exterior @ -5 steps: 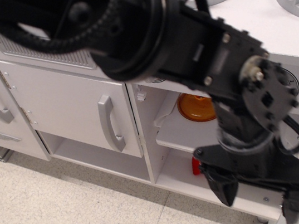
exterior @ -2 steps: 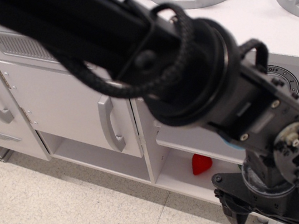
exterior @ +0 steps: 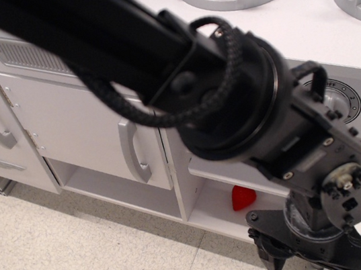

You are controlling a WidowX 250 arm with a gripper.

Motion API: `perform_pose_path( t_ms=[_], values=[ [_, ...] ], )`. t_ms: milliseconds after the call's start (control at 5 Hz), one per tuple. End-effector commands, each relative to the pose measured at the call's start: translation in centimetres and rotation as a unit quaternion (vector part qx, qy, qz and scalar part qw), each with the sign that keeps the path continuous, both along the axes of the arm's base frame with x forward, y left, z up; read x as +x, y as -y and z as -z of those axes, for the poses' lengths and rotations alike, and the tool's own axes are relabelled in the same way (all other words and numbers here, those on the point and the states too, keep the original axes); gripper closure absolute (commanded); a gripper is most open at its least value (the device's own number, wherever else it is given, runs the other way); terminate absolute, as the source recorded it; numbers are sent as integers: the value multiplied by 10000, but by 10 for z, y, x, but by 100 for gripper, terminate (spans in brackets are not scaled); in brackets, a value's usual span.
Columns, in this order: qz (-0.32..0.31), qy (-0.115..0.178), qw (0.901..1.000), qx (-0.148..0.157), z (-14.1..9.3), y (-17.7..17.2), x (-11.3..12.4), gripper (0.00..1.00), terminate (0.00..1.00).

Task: Close oven

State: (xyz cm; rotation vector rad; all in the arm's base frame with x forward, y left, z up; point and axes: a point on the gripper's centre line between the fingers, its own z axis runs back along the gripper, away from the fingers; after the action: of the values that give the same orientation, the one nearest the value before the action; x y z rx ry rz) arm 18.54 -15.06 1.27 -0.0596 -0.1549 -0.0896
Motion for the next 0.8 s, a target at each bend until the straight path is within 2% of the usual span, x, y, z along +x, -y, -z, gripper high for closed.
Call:
perform_pose_path(
  t_ms=[0,200,400,600],
  values=[
    [-267,323,9990,160,-22,-28,25,0,0],
    [-140,421,9987,263,-32,-42,35,0,0],
    [-242,453,9986,93,-60,-51,41,0,0],
    [-106,224,9996,161,-62,-43,33,0,0]
  ],
)
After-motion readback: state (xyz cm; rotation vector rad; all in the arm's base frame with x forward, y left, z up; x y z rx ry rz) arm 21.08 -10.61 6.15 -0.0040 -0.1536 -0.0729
